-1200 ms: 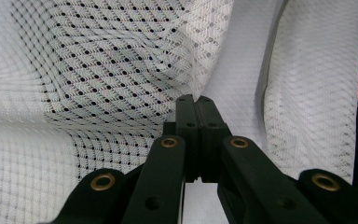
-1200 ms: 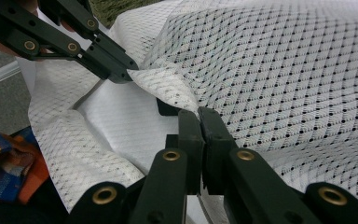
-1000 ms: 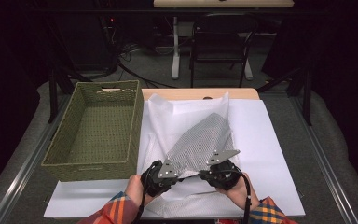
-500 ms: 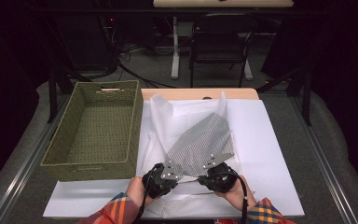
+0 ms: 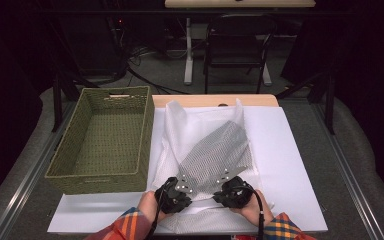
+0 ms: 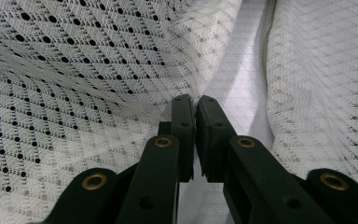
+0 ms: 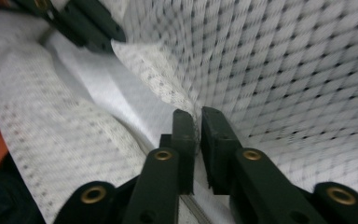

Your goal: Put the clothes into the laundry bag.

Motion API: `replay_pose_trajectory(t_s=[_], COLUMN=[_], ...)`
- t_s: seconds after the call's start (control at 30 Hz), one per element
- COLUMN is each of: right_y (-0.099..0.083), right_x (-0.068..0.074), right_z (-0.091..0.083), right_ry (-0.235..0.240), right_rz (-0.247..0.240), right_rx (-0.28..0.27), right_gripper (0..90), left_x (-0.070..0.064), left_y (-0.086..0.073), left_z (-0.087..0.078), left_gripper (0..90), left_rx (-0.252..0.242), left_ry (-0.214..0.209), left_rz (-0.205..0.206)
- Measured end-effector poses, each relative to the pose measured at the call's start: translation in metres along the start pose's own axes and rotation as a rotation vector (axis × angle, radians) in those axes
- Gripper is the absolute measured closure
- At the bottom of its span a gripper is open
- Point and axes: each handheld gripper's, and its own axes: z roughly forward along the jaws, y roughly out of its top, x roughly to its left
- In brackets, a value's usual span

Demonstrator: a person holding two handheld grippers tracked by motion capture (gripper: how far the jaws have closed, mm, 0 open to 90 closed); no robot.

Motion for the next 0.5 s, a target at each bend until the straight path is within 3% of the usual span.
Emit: replay_pose_trajectory(t_s=[0.2, 0.3, 0.5], right_y=[-0.003, -0.002, 0.002], right_x=[-0.003, -0.004, -0.006], right_z=[0.002, -0.002, -0.021], right_ry=[0.027, 0.022, -0.005], right_rz=[0.011, 0.002, 0.020], right_rx=[0.024, 0.045, -0.019], right_gripper=[75.5, 67.8, 43.9], left_x=[0.002, 0.002, -0.003], left_y=[-0.001, -0.001, 0.001], left_z=[-0.001, -0.002, -0.008], left_gripper=[82.0, 76.0, 48.0], left_rx=[-0.003, 0.012, 0.000], left_ry=[-0.031, -0.036, -0.006], left_rz=[-0.026, -0.011, 0.005])
